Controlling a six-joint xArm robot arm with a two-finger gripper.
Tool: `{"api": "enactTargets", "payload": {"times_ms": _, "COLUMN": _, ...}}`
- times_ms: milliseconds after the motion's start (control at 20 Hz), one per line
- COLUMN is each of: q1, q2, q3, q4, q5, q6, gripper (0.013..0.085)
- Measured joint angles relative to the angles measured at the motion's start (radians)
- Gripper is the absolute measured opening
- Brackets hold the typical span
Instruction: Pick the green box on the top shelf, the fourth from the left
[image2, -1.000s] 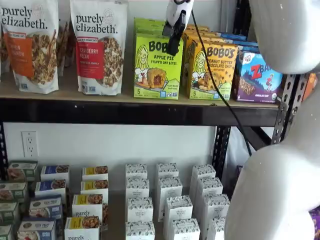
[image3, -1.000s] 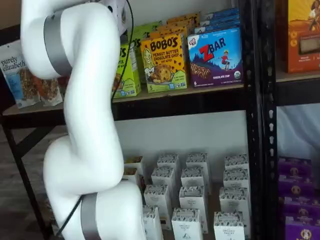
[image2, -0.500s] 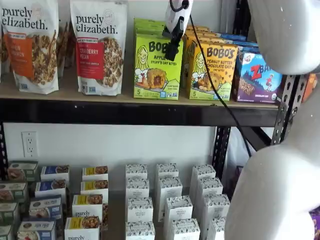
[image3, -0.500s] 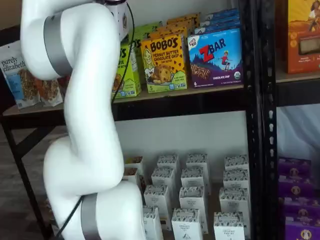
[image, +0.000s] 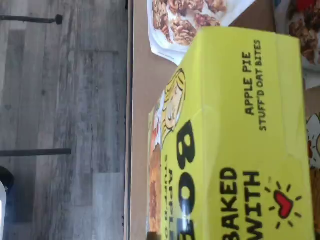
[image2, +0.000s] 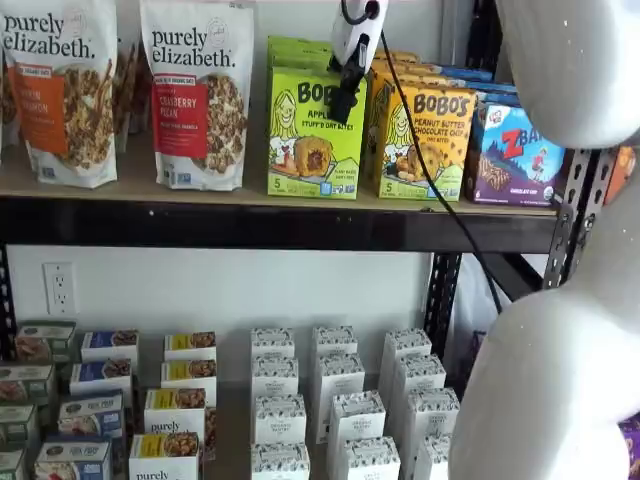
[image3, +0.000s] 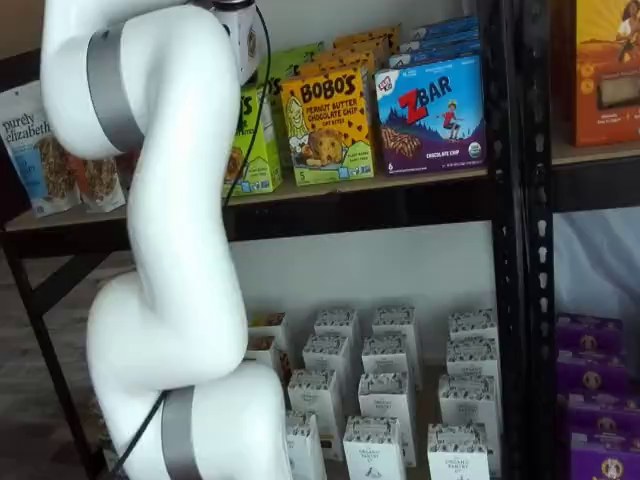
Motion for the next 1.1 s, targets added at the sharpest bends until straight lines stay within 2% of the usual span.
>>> {"api": "enactTargets", "payload": {"times_ms": 550, "q1": -0.004, "q2": 0.003, "q3": -0.012, "q4": 0.002, "q5": 0.013, "q6": -0.003, "gripper": 0.0650}}
{"api": "enactTargets", "payload": {"times_ms": 650, "q1": -0.005, "q2": 0.001, "q3": -0.011, "q4": 0.002, "q5": 0.011, "q6": -0.003, "gripper": 0.0570}}
{"api": "enactTargets", "payload": {"times_ms": 700, "q1": -0.005, "q2": 0.001, "q3": -0.011, "q4": 0.002, "q5": 0.012, "q6": -0.003, "gripper": 0.0570}}
{"api": "enactTargets", "payload": {"times_ms": 850, "q1": -0.006, "q2": 0.001, "q3": -0.011, "q4": 0.004, "q5": 0.013, "q6": -0.004, "gripper": 0.0490}}
{"api": "enactTargets", "payload": {"times_ms": 1100, "q1": -0.005, "q2": 0.004, "q3": -0.018, "q4": 0.002, "q5": 0.019, "q6": -0.003, "gripper": 0.0490}}
